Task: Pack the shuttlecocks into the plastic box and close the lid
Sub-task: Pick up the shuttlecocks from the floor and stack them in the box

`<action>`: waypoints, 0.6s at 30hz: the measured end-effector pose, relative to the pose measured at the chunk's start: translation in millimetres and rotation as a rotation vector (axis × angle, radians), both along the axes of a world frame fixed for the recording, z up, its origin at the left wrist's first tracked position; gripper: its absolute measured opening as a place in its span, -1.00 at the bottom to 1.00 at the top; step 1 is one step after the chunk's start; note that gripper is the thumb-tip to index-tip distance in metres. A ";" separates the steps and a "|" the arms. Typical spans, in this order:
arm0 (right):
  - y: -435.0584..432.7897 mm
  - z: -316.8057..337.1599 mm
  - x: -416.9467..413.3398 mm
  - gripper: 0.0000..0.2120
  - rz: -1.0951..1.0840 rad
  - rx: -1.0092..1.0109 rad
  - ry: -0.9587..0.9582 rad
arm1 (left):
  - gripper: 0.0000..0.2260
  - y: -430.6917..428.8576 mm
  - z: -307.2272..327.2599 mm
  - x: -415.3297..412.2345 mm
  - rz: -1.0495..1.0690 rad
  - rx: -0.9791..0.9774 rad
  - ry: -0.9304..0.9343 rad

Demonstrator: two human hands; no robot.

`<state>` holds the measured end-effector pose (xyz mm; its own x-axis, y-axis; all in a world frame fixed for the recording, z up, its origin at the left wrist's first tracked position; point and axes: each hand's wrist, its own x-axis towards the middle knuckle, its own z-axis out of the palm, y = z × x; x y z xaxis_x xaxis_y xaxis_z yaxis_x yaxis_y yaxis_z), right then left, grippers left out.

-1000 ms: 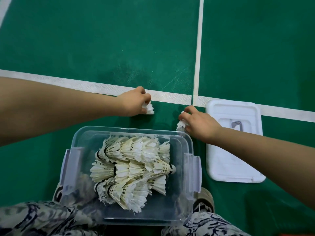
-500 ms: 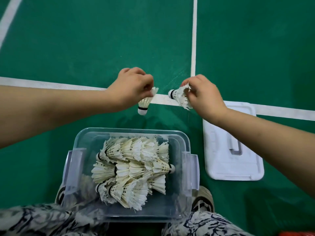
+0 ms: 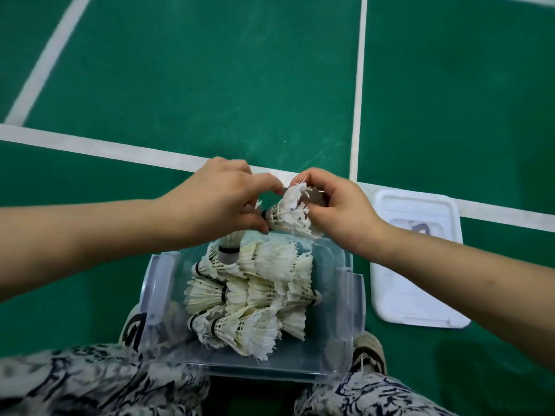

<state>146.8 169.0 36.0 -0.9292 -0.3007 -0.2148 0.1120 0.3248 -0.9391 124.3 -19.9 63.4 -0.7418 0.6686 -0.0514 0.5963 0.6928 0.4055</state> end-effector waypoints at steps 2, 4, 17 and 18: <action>-3.5 -0.1 4.6 -0.86 -0.008 -0.015 0.003 | -0.57 -1.6 2.1 5.3 -0.001 -0.024 -0.067; -5.8 -1.8 9.8 -0.89 -0.025 -0.024 0.000 | -0.55 -1.3 -0.4 11.1 0.014 -0.114 -0.181; 12.6 -31.7 -1.7 -0.94 0.143 0.316 -0.043 | -0.65 -7.9 -28.0 34.5 0.015 -0.223 -0.418; 11.9 -36.0 -4.0 -0.90 0.202 0.411 -0.033 | -0.65 -8.0 -29.6 35.6 0.006 -0.223 -0.427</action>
